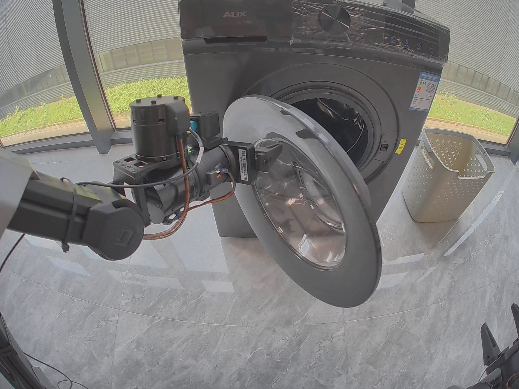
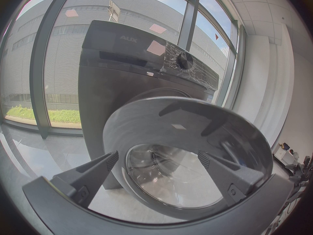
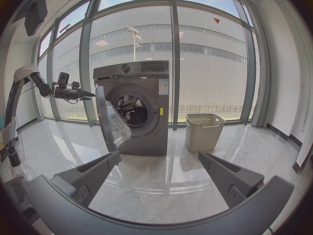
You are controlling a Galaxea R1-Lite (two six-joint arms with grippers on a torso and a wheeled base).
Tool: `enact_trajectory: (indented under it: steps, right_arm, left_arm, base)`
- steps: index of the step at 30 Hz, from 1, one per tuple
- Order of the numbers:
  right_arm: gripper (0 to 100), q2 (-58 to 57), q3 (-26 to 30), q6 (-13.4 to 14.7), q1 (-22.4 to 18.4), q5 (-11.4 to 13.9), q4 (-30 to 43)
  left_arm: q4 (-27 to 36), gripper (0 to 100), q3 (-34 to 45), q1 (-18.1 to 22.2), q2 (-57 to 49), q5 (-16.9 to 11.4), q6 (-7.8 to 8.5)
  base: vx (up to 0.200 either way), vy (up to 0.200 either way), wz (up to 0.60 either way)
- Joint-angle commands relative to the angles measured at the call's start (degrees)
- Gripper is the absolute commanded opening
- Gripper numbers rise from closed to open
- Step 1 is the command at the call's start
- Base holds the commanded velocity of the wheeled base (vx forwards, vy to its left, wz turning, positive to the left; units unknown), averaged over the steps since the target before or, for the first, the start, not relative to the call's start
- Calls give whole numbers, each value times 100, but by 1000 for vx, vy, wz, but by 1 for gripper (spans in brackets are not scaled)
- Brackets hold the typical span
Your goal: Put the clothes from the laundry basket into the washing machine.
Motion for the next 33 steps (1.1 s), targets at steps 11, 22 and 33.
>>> enact_trajectory:
  steps: [11, 22, 33]
  right_arm:
    - [100, -93, 101, -4, 1, 4, -3]
    - [100, -93, 101, -4, 1, 4, -3]
    - [100, -93, 101, -4, 1, 4, -3]
  left_arm:
    - [45, 100, -918, 44, 791, 30, -11]
    - [265, 100, -1797, 71, 1239, 452, -424]
    - [397, 100, -1973, 62, 1230, 479, -529]
  base:
    - [0, 0, 0]
    - [0, 0, 0]
    - [0, 0, 0]
